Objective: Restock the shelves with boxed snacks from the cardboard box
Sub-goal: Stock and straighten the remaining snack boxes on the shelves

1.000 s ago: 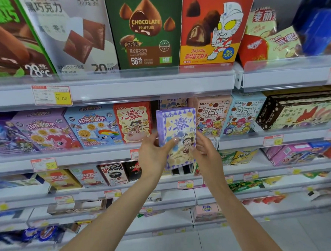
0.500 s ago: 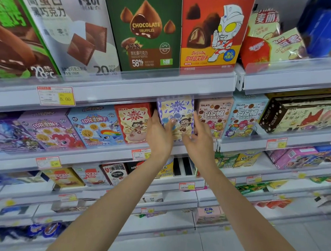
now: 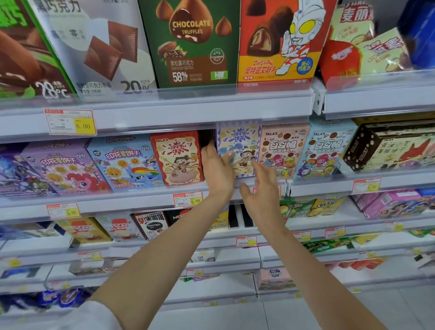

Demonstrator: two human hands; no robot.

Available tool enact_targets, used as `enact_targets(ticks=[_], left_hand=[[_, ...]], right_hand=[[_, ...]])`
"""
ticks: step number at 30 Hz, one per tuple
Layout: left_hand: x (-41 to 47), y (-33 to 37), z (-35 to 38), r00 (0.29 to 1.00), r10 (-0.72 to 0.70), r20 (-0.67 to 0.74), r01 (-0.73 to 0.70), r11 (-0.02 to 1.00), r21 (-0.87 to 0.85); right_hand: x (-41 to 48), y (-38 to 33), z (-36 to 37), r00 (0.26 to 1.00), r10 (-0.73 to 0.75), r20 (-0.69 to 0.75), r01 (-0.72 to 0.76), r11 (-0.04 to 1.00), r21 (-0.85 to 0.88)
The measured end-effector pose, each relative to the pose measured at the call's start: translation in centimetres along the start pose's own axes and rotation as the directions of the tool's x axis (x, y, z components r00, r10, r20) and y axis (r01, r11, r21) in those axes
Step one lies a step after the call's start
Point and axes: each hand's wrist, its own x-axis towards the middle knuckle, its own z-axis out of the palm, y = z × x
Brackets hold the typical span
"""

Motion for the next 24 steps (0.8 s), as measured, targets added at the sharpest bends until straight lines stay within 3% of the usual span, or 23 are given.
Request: enact_targets(ticks=[10,19,24], left_hand=[[0.3,-1.7,0.4,0.999,-0.025,0.029,0.026,0.999,-0.036],[1.3,-2.5,1.5,0.950,-0.251,0.188,0.279,0.950,-0.140],[2.5,-1.8,1.4,0.918,-0.300,0.258,0.330,0.941,-0.078]], right_hand=[[-1.1,0.9,-1.0,1.000,-0.009,-0.008,0.010,0.994,0.105],[-1.0,0.8,-2.5,0.998,-0.057,0.001,0.056,0.995,0.077],[-0.7,1.1,-3.4,0.998,-0.064,0.015,0.063,0.997,0.049]])
